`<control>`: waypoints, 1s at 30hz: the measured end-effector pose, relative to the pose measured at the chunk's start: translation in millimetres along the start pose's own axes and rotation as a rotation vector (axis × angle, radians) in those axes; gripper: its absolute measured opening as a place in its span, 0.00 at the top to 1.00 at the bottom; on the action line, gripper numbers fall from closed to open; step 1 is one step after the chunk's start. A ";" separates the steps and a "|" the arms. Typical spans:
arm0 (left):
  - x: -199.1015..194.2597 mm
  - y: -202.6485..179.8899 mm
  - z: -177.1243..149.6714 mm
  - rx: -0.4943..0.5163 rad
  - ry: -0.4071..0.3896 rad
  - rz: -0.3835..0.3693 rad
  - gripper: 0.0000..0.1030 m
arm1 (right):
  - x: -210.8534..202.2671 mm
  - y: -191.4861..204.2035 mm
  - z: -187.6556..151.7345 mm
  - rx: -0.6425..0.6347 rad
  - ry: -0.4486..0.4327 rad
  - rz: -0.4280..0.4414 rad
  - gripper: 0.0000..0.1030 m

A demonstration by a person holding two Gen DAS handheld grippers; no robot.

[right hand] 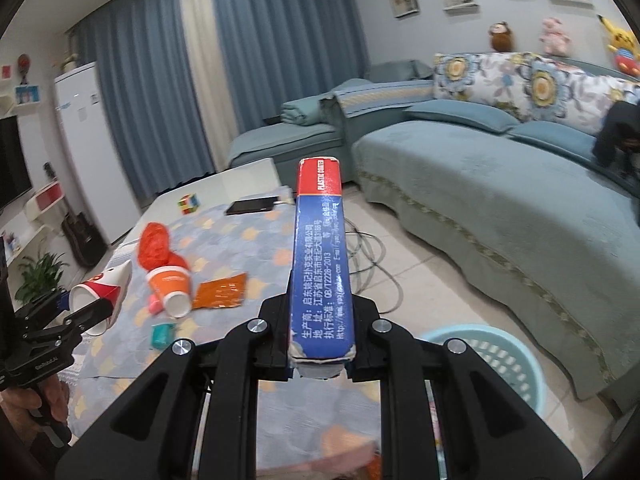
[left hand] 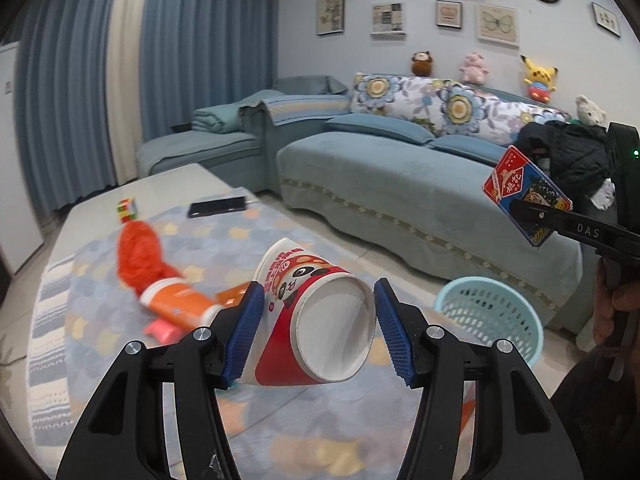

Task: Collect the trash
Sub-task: 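Carry the paper cup and blue box to the blue basket and release both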

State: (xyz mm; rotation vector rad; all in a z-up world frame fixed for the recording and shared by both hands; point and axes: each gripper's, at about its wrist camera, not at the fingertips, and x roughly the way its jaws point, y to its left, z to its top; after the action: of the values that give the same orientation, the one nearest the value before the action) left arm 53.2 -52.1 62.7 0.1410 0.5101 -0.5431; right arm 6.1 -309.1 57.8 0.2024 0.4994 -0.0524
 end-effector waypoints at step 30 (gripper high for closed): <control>135.7 -188.4 -4.8 0.063 0.196 -0.400 0.46 | 9.7 -168.3 -41.3 0.269 0.242 -0.254 0.85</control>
State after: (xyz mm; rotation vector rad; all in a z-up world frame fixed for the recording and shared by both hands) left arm 51.7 -273.2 -8.4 0.1545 0.7187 -0.9424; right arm -21.5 -465.3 -12.6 0.4109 0.7574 -0.3478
